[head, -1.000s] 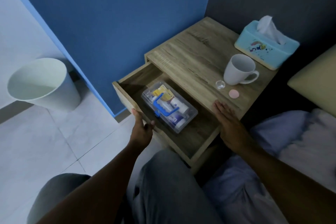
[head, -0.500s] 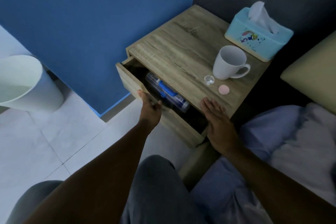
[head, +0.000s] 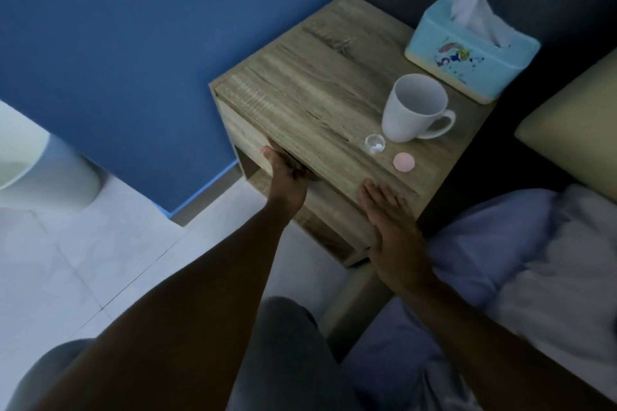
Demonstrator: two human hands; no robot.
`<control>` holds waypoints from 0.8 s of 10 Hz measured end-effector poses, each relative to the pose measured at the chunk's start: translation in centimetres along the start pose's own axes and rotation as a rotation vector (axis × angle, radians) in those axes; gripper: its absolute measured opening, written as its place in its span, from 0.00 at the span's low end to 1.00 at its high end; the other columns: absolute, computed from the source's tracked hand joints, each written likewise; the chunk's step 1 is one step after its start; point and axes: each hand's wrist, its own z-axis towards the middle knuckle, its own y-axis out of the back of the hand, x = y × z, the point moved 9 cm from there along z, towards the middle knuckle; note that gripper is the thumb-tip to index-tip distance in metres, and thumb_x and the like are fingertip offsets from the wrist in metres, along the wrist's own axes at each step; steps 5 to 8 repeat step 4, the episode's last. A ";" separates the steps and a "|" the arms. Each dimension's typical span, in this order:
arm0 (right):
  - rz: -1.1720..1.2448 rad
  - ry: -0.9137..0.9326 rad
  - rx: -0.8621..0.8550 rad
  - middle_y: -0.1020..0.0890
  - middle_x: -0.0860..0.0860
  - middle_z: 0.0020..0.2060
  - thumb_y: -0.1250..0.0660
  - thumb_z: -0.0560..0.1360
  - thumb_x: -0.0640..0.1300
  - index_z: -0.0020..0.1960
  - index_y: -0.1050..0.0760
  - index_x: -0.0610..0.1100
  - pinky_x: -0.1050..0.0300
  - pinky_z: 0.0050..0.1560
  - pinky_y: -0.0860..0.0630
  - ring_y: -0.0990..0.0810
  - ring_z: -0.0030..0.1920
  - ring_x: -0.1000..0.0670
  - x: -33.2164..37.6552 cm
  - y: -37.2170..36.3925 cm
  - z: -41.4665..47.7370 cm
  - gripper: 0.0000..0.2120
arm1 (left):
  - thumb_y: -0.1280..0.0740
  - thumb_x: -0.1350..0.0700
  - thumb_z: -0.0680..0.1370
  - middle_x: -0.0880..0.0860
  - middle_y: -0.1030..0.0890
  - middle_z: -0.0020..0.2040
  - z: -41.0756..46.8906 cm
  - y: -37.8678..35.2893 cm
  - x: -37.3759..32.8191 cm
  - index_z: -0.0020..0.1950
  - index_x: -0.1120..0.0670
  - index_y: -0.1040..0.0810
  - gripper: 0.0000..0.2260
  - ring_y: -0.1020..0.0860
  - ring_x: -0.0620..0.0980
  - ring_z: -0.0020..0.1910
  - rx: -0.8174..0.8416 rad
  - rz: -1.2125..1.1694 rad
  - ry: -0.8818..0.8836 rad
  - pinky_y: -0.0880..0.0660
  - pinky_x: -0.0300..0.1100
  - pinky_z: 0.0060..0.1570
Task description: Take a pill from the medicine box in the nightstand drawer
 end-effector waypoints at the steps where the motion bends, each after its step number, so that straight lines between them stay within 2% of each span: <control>1: 0.013 -0.009 0.006 0.40 0.49 0.79 0.38 0.74 0.30 0.78 0.40 0.44 0.46 0.80 0.50 0.45 0.80 0.47 0.1 0.1 0.0 0.34 | 0.42 0.65 0.80 0.53 0.53 0.80 0.6 -0.4 0.2 0.73 0.51 0.77 0.43 0.46 0.52 0.78 0.011 -0.012 0.015 0.43 0.37 0.69; 2: 0.031 -0.023 0.015 0.40 0.49 0.79 0.39 0.75 0.30 0.78 0.40 0.44 0.47 0.80 0.50 0.45 0.80 0.48 0.2 0.3 0.1 0.33 | 0.40 0.66 0.79 0.53 0.52 0.80 0.6 -0.4 0.0 0.74 0.51 0.76 0.44 0.44 0.52 0.76 0.045 0.000 0.043 0.40 0.26 0.54; 3: 0.041 -0.024 0.035 0.41 0.50 0.79 0.40 0.77 0.31 0.78 0.41 0.44 0.47 0.80 0.50 0.47 0.80 0.49 0.1 0.3 0.3 0.32 | 0.41 0.59 0.81 0.52 0.54 0.80 0.6 0.8 0.2 0.77 0.51 0.70 0.38 0.46 0.53 0.77 0.090 0.135 0.060 0.39 0.28 0.59; 4: 0.061 -0.061 0.069 0.41 0.49 0.79 0.40 0.77 0.30 0.78 0.41 0.43 0.47 0.80 0.49 0.46 0.80 0.48 0.1 0.4 0.4 0.31 | 0.44 0.54 0.83 0.58 0.49 0.80 -1.1 1.8 0.5 0.78 0.50 0.64 0.33 0.29 0.55 0.68 0.180 0.319 0.110 0.31 0.44 0.64; 8: 0.061 -0.061 0.069 0.41 0.49 0.79 0.40 0.77 0.30 0.78 0.41 0.43 0.47 0.80 0.49 0.46 0.80 0.48 0.1 0.4 0.4 0.31 | 0.44 0.54 0.83 0.58 0.49 0.80 -1.1 1.8 0.5 0.78 0.50 0.64 0.33 0.29 0.55 0.68 0.180 0.319 0.110 0.31 0.44 0.64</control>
